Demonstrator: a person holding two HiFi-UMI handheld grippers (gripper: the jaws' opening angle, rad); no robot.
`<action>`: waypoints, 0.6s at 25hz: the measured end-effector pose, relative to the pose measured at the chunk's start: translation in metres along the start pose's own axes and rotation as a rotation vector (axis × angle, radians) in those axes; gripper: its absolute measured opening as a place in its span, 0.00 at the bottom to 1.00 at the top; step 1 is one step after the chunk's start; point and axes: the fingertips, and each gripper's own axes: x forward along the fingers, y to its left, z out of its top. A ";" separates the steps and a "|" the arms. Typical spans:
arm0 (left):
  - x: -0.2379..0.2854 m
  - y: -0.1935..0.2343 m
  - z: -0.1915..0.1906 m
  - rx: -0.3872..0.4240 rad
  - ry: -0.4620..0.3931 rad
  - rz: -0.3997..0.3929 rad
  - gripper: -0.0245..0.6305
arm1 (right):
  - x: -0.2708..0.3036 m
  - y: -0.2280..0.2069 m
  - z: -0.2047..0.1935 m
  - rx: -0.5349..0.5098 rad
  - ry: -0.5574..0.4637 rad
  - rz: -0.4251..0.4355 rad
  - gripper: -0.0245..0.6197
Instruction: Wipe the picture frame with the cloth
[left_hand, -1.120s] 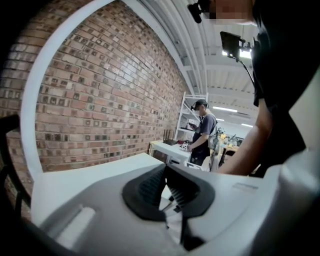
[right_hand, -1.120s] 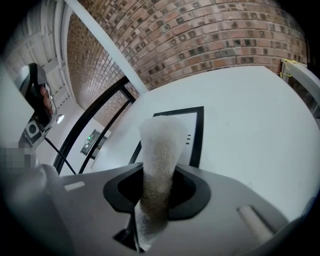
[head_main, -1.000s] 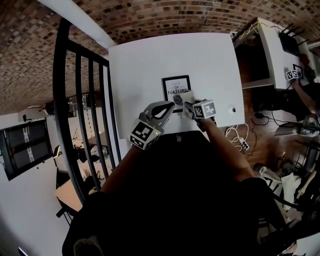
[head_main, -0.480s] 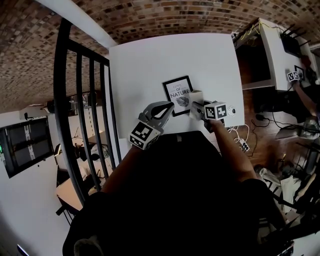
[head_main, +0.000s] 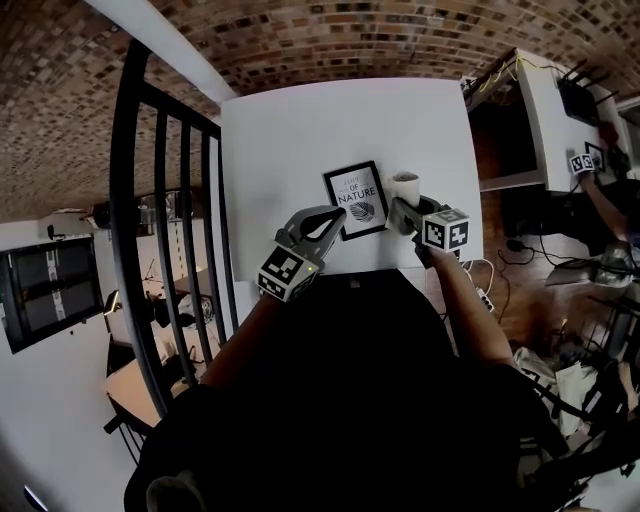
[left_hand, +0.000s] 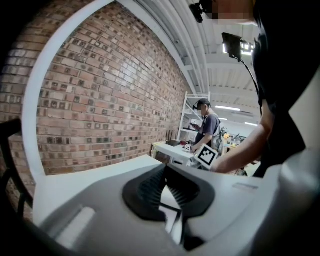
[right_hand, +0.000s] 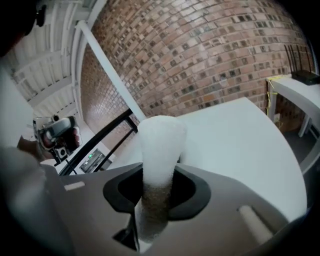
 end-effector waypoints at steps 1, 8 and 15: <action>0.000 0.000 0.002 0.002 -0.005 -0.001 0.04 | -0.004 0.012 0.014 -0.035 -0.036 0.028 0.20; 0.003 -0.006 0.018 0.011 -0.046 -0.006 0.04 | -0.043 0.096 0.093 -0.295 -0.258 0.185 0.20; -0.002 -0.016 0.041 0.038 -0.128 -0.022 0.04 | -0.083 0.156 0.130 -0.465 -0.379 0.285 0.20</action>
